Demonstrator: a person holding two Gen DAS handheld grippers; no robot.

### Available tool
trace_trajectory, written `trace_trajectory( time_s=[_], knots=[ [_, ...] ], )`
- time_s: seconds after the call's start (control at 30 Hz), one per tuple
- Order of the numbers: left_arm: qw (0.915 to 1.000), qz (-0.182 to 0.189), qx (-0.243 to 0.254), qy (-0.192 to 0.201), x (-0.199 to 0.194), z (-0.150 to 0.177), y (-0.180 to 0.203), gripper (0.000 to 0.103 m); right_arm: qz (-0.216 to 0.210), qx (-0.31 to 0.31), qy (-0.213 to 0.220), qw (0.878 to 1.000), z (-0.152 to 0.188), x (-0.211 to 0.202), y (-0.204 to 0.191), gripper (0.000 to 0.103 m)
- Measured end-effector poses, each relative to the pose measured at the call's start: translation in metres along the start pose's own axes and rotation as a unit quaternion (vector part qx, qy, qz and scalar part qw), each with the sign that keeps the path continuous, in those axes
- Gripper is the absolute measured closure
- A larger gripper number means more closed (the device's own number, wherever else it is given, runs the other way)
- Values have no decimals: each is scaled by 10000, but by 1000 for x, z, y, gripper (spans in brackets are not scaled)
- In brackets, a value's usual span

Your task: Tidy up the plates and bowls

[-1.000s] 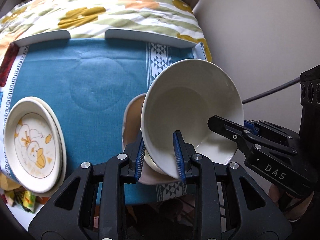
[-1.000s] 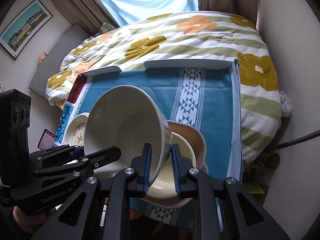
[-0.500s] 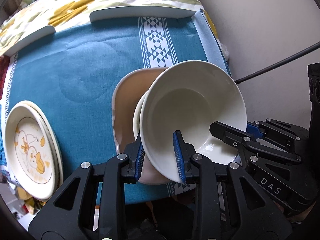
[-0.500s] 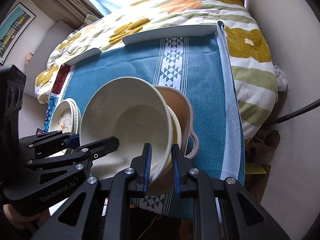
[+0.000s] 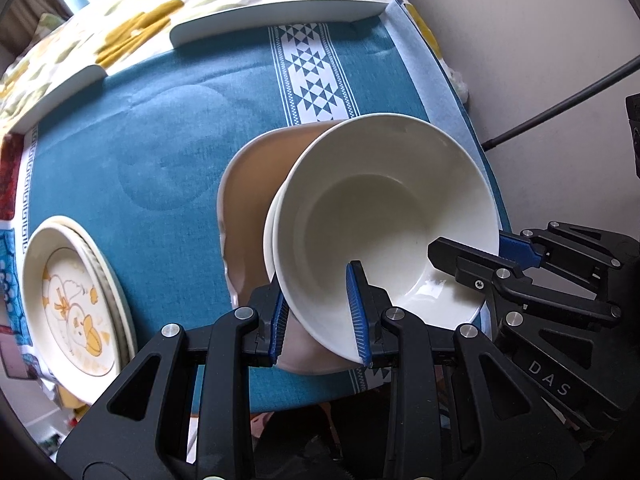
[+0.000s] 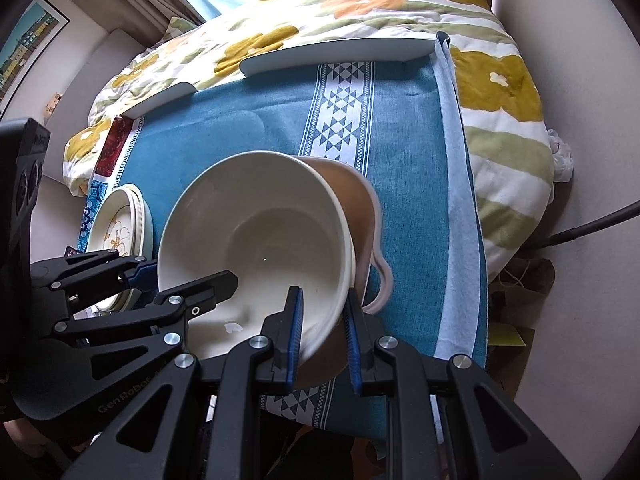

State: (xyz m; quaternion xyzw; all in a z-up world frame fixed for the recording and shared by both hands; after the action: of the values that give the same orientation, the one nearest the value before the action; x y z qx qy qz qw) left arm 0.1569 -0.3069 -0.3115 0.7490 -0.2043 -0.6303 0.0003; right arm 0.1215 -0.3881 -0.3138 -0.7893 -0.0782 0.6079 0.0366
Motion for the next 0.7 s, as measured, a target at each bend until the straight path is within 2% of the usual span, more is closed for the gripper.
trace_trajectory(
  time_s=[0.43, 0.7],
  knots=[
    [9995, -267, 182, 23, 1, 1, 2, 78, 62, -33, -18, 10000, 2, 0, -2, 85],
    [9978, -584, 295, 130, -1, 3, 0, 78, 12, -38, 30, 10000, 4, 0, 0, 85]
  ],
)
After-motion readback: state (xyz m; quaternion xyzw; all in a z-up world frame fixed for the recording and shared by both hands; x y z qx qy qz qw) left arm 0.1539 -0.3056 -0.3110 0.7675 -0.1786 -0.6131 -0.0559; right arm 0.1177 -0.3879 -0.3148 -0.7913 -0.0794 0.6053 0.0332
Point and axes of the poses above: each gripper's, at about its wrist camera, not at the fingertips, and x roughly the way its jaws point, y to its right, z to its underside, the point moved 6 cm from there along x, roughly the way its jaws point, and after that the axes turned 9 degrees about z, right-handed, at the moved point
